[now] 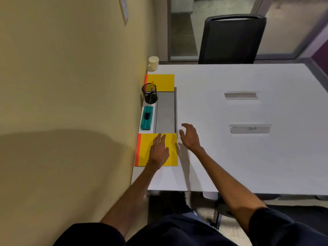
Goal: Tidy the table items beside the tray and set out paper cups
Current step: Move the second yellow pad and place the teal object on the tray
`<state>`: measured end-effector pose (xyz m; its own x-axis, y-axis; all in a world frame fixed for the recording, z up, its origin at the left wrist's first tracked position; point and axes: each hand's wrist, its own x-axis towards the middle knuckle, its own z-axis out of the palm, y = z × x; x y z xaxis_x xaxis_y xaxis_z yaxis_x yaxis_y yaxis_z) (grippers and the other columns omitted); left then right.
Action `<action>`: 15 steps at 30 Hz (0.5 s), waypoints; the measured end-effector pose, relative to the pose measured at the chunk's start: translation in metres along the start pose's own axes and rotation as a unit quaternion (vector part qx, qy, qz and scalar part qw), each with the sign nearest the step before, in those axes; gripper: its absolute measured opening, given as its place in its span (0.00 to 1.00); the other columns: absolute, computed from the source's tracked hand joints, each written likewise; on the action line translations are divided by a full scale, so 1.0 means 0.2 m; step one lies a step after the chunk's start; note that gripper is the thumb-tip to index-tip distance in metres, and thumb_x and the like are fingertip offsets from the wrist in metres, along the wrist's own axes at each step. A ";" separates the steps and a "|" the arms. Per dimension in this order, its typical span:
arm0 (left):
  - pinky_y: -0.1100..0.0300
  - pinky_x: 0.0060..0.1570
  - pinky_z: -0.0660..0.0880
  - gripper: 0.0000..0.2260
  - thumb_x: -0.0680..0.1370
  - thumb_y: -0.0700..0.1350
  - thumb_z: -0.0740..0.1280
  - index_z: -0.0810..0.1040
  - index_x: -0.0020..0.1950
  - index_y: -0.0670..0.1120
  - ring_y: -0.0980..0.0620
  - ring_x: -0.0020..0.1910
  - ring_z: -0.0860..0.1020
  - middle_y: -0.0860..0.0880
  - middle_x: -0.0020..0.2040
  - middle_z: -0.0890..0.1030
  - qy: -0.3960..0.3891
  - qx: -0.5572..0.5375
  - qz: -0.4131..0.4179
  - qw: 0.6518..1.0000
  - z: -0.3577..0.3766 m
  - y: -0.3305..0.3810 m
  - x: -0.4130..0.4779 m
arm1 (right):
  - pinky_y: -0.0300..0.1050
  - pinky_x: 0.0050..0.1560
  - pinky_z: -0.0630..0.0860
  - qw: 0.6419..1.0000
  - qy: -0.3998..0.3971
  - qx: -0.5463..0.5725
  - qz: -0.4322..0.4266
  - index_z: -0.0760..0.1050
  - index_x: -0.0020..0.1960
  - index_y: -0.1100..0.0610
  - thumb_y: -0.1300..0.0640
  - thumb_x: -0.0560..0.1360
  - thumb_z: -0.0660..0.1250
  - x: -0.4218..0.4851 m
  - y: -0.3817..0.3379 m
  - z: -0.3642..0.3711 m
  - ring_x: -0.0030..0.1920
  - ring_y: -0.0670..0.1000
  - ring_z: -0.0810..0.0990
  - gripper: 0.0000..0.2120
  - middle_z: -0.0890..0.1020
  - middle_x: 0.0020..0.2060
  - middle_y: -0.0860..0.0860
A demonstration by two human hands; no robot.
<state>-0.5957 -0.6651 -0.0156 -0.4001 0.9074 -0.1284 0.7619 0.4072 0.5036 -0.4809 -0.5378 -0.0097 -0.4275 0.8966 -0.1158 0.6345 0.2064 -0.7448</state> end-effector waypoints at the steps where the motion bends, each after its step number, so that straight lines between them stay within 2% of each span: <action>1: 0.49 0.70 0.63 0.25 0.81 0.46 0.60 0.58 0.77 0.45 0.46 0.76 0.57 0.45 0.78 0.57 -0.005 -0.003 -0.006 1.000 0.01 0.00 -0.02 | 0.55 0.67 0.67 1.000 0.011 -0.004 0.002 0.70 0.68 0.58 0.54 0.80 0.60 -0.05 0.00 -0.02 0.69 0.58 0.68 0.18 0.72 0.67 0.57; 8: 0.47 0.74 0.53 0.24 0.83 0.51 0.53 0.56 0.78 0.47 0.46 0.78 0.53 0.48 0.79 0.53 -0.033 -0.030 0.014 0.999 0.06 0.21 -0.12 | 0.54 0.66 0.67 0.995 0.099 -0.021 0.028 0.70 0.67 0.57 0.52 0.81 0.59 -0.33 0.08 -0.31 0.68 0.56 0.68 0.17 0.72 0.67 0.54; 15: 0.48 0.73 0.55 0.22 0.84 0.51 0.51 0.60 0.76 0.47 0.48 0.77 0.55 0.48 0.79 0.55 -0.033 -0.060 0.125 0.990 0.10 0.73 -0.11 | 0.53 0.66 0.66 0.977 0.203 -0.035 0.049 0.70 0.67 0.57 0.51 0.81 0.57 -0.50 0.18 -0.83 0.68 0.57 0.69 0.17 0.73 0.67 0.55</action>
<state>-0.4658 -0.6226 0.0444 -0.1700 0.9846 -0.0407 0.7654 0.1580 0.6238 -0.3088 -0.5547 0.0840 -0.0805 0.9921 0.0963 0.7076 0.1249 -0.6955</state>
